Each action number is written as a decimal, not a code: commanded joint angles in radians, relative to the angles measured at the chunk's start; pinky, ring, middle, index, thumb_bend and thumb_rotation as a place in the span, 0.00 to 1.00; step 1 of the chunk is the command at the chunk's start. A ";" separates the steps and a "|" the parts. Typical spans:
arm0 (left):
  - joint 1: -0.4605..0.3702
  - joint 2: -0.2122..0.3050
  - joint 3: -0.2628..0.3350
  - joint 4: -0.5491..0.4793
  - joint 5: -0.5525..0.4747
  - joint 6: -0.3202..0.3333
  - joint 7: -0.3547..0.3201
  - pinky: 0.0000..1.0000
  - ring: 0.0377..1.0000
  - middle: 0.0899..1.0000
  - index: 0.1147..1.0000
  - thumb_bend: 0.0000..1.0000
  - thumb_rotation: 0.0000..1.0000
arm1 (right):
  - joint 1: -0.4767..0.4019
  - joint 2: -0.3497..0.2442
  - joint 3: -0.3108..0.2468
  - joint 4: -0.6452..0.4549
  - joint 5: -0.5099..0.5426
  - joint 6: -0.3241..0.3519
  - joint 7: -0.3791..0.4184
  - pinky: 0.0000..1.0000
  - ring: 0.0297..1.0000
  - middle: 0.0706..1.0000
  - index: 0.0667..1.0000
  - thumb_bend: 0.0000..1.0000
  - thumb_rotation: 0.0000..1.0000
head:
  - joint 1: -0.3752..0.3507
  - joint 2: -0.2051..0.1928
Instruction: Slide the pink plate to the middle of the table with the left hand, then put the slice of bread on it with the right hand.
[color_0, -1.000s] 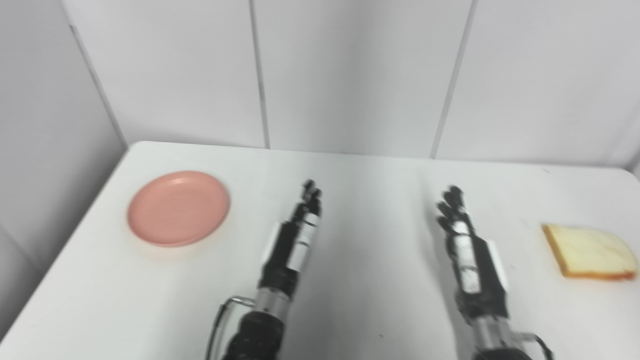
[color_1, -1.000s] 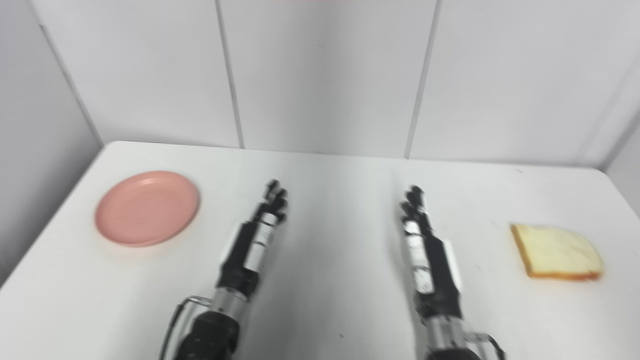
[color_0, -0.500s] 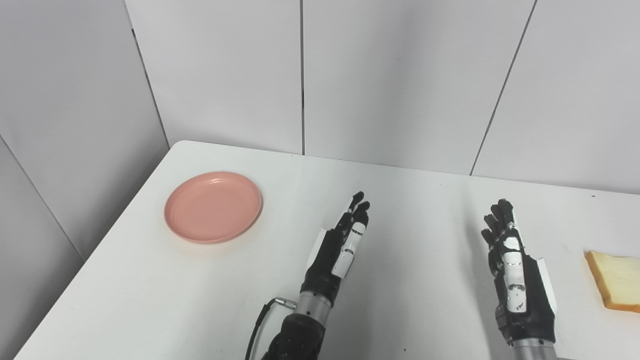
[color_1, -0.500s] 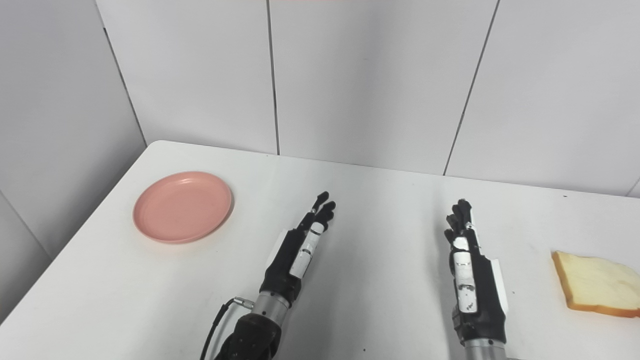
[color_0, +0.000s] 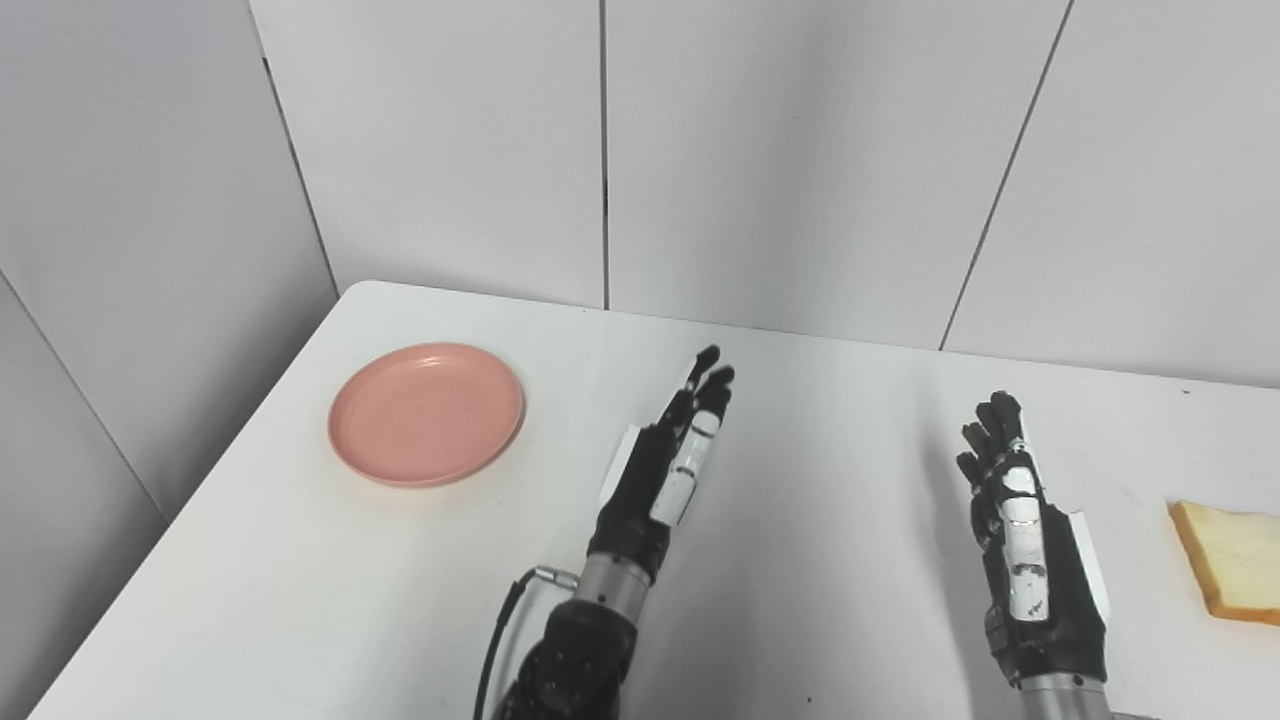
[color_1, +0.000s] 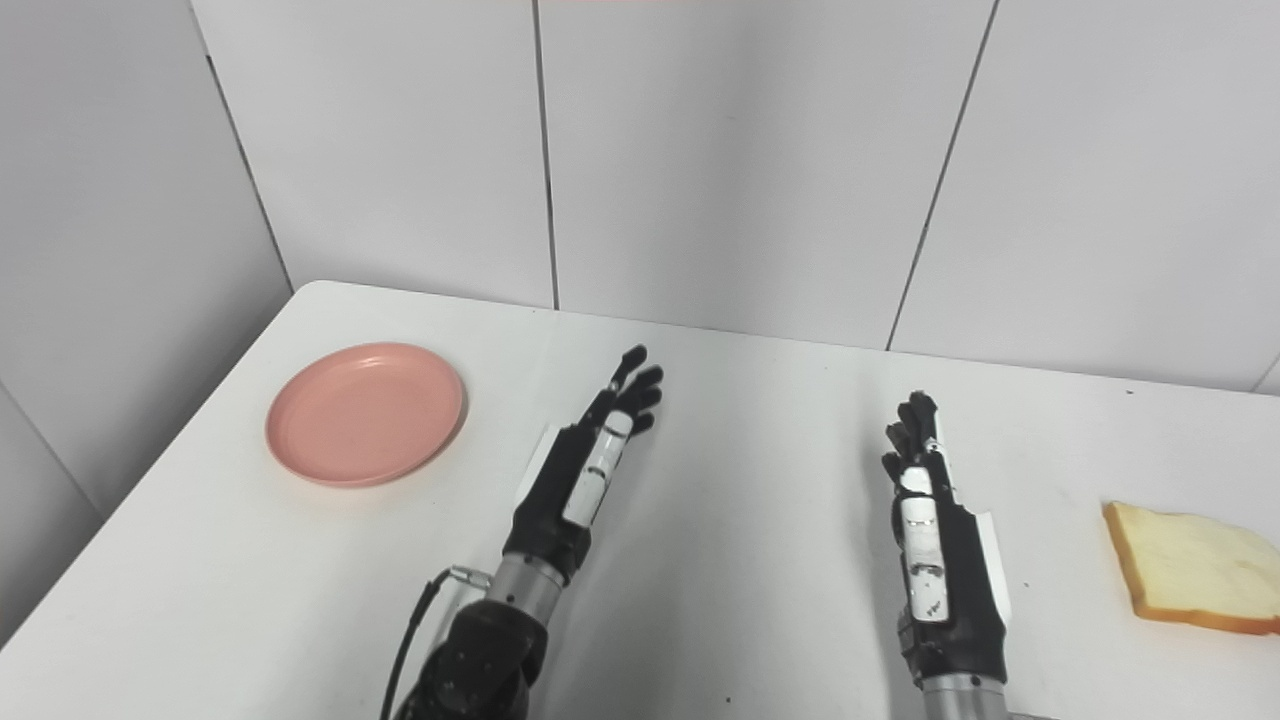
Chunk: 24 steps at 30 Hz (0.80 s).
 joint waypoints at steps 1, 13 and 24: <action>-0.065 0.008 0.004 -0.051 -0.023 0.003 -0.019 0.92 0.94 0.95 0.93 0.51 1.00 | -0.024 0.008 -0.001 -0.035 0.010 -0.005 0.005 1.00 1.00 1.00 1.00 0.25 1.00 | 0.003 0.001; -0.210 0.102 0.105 -0.167 -0.119 0.109 -0.050 1.00 0.96 0.96 0.95 0.51 1.00 | -0.024 0.012 -0.006 -0.033 0.016 -0.004 0.002 1.00 1.00 1.00 1.00 0.21 1.00 | 0.020 -0.001; -0.298 0.190 0.245 -0.184 -0.178 0.164 -0.009 0.92 0.91 0.91 0.90 0.52 1.00 | -0.023 0.011 -0.007 -0.042 0.021 0.006 0.002 1.00 1.00 1.00 1.00 0.21 1.00 | 0.043 -0.007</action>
